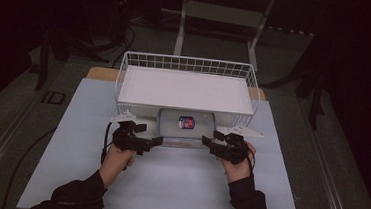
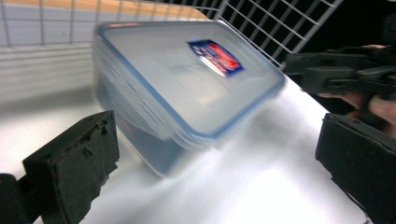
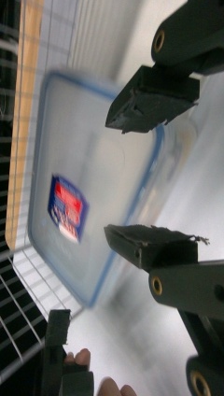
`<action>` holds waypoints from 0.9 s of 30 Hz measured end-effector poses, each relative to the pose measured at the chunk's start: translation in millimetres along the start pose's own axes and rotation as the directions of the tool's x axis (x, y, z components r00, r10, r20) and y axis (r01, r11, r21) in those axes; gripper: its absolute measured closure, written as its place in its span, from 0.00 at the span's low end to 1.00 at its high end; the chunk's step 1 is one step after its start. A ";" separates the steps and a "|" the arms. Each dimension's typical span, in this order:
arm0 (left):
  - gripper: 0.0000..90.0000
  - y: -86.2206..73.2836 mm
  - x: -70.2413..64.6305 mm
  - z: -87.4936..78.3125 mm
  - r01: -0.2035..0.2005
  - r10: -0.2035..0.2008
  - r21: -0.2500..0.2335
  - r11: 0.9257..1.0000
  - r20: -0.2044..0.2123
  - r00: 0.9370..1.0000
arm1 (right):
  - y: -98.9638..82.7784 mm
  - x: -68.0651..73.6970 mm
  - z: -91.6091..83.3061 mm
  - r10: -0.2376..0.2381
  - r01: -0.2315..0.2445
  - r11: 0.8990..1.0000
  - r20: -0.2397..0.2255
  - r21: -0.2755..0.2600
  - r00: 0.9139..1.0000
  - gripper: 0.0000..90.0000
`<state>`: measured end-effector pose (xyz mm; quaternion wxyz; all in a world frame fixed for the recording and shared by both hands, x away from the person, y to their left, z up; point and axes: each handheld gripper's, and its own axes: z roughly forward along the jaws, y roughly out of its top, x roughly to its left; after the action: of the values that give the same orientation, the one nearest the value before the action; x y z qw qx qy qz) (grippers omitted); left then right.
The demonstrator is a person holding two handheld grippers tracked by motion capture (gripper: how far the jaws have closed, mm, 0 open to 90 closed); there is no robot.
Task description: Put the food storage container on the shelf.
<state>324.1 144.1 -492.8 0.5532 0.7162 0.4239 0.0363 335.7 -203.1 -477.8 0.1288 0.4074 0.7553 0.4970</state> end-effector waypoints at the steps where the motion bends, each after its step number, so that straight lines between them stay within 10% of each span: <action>1: 0.00 -0.6 -1.9 -2.3 -0.003 0.003 0.001 1.000 -0.001 1.000 | -0.9 3.3 0.7 -0.004 0.004 1.000 -0.011 0.004 1.000 0.50; 13: 0.00 -25.2 -14.1 -27.5 -0.061 0.062 0.030 0.998 -0.035 0.997 | -10.3 23.3 17.5 -0.015 0.029 0.991 -0.109 0.127 0.994 1.00; 27: 0.00 -36.6 -7.7 -25.7 -0.061 0.062 0.019 0.998 -0.043 0.997 | -3.1 24.5 40.3 -0.023 0.039 0.987 -0.099 0.157 0.995 1.00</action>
<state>285.0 159.8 -509.8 0.5361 0.7328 0.4140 0.0654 342.8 -159.5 -494.3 0.0669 0.3799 0.8039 0.4526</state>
